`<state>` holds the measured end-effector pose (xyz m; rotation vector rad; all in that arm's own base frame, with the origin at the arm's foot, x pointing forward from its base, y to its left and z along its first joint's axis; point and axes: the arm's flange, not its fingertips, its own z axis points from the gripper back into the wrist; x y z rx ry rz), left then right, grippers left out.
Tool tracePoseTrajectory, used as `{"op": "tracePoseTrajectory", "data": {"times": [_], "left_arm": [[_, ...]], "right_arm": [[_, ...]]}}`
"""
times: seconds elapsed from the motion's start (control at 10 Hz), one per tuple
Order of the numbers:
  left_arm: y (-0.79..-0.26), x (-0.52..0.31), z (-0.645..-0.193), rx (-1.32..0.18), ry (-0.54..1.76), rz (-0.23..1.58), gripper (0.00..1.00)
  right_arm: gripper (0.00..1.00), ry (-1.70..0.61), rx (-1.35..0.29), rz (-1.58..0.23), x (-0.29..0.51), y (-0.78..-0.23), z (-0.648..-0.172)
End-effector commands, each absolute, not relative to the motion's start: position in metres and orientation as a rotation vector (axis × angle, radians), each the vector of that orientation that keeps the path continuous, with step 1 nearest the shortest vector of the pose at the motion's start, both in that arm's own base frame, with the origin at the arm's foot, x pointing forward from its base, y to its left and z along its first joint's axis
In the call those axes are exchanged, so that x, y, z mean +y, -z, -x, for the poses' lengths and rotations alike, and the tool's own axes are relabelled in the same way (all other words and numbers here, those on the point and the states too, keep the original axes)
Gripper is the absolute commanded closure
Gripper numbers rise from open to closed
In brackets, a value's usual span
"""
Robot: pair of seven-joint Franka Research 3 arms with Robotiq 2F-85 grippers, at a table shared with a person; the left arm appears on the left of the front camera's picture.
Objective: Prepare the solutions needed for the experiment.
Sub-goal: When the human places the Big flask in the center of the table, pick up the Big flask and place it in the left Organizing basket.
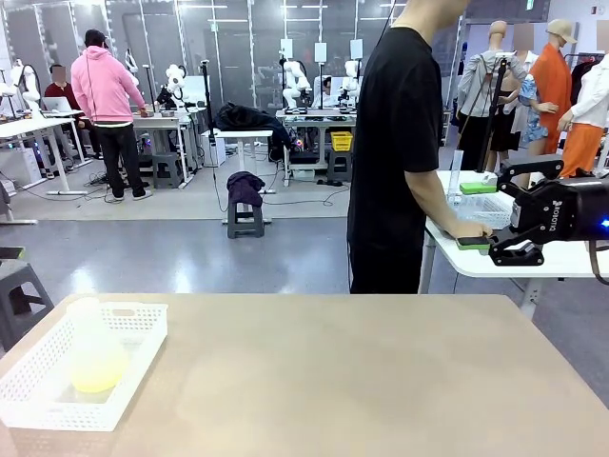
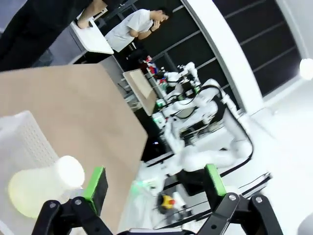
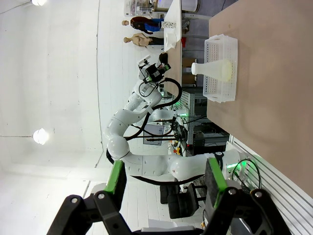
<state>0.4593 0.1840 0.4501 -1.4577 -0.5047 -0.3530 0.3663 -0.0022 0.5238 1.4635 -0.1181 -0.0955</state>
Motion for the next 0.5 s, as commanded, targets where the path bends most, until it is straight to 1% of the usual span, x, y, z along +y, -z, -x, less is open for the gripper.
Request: {"op": "tracePoseTrajectory", "data": {"times": [0.0,0.1,0.2,0.3,0.4], "left_arm": [[-0.454,0.183,-0.472,-0.349,0.21,1.529,0.0],[-0.45,0.178,-0.471,-0.262,0.192,1.494,0.0],[-0.447,0.176,-0.473,-0.183,0.142,1.502,0.0],[-0.447,0.171,-0.474,-0.122,0.151,1.506,0.0],[-0.446,0.168,-0.474,-0.093,0.162,1.505,0.0]], "right_arm": [[0.18,0.089,-0.12,-1.471,-0.002,-0.525,-0.366],[0.18,0.089,-0.12,-1.471,-0.002,-0.525,-0.366],[0.18,0.089,-0.12,-1.471,-0.002,-0.525,-0.366],[0.18,0.089,-0.12,-1.471,-0.002,-0.525,-0.366],[0.18,0.089,-0.12,-1.471,-0.002,-0.525,-0.366]]}}
